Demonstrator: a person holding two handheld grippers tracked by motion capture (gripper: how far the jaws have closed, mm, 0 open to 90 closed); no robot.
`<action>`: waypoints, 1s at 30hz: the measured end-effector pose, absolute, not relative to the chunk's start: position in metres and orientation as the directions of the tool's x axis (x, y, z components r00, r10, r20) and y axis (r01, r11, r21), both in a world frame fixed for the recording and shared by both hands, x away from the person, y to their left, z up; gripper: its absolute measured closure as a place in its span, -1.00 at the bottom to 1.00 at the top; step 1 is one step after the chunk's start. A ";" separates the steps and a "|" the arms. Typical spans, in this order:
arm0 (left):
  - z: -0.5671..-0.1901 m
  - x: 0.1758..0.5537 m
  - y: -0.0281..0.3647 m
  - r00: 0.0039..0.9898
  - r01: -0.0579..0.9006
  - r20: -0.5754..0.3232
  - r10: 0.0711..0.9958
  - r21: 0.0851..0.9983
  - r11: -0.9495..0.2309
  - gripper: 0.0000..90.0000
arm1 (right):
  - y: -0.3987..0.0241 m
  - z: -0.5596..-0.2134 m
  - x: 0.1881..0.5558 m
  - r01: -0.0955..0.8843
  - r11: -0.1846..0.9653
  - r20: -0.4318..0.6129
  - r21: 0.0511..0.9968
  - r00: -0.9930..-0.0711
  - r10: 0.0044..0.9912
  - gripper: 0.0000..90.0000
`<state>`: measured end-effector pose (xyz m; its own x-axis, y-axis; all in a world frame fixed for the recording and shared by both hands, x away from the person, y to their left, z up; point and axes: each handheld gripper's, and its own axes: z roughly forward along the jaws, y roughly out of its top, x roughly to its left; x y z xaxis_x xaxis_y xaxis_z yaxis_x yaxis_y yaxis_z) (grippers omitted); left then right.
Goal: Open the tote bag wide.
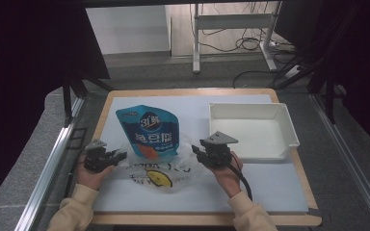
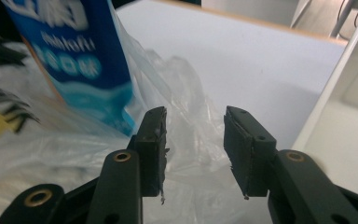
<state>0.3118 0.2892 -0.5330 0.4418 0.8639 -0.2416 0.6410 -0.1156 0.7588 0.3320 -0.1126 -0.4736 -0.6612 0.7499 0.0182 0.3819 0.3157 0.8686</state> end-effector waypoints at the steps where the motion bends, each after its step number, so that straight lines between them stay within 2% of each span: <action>1: -0.532 0.312 0.290 0.442 0.639 -0.243 0.863 0.761 -0.114 0.41 | -0.113 -0.470 0.331 0.377 0.312 0.020 0.872 -0.666 0.746 0.29; 6: -0.527 0.310 0.291 0.447 0.629 -0.249 0.859 0.770 -0.104 0.32 | -0.114 -0.455 0.324 0.354 0.287 0.044 0.890 -0.692 0.720 0.36; 11: -0.518 0.306 0.292 0.456 0.601 -0.249 0.855 0.794 -0.090 0.19 | -0.098 -0.451 0.316 0.358 0.308 0.078 0.881 -0.753 0.653 0.61; 15: -0.510 0.303 0.294 0.461 0.579 -0.249 0.852 0.812 -0.076 0.17 | -0.078 -0.458 0.316 0.372 0.339 0.086 0.864 -0.773 0.628 0.75; 18: -0.502 0.302 0.295 0.472 0.558 -0.242 0.848 0.827 -0.075 0.30 | -0.065 -0.467 0.321 0.392 0.377 0.083 0.839 -0.778 0.623 0.82; 23: -0.498 0.305 0.293 0.472 0.557 -0.220 0.854 0.825 -0.096 0.65 | -0.051 -0.490 0.329 0.427 0.448 0.056 0.785 -0.770 0.635 0.85; 30: -0.511 0.318 0.291 0.437 0.605 -0.200 0.877 0.787 -0.122 0.76 | -0.049 -0.508 0.335 0.451 0.474 0.040 0.756 -0.755 0.654 0.86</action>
<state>0.3184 0.2907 -0.5110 0.4369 0.8769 -0.2004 0.6052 -0.1218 0.7867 0.3350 -0.0489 -0.5081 -0.7552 0.6543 0.0398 0.4506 0.4741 0.7564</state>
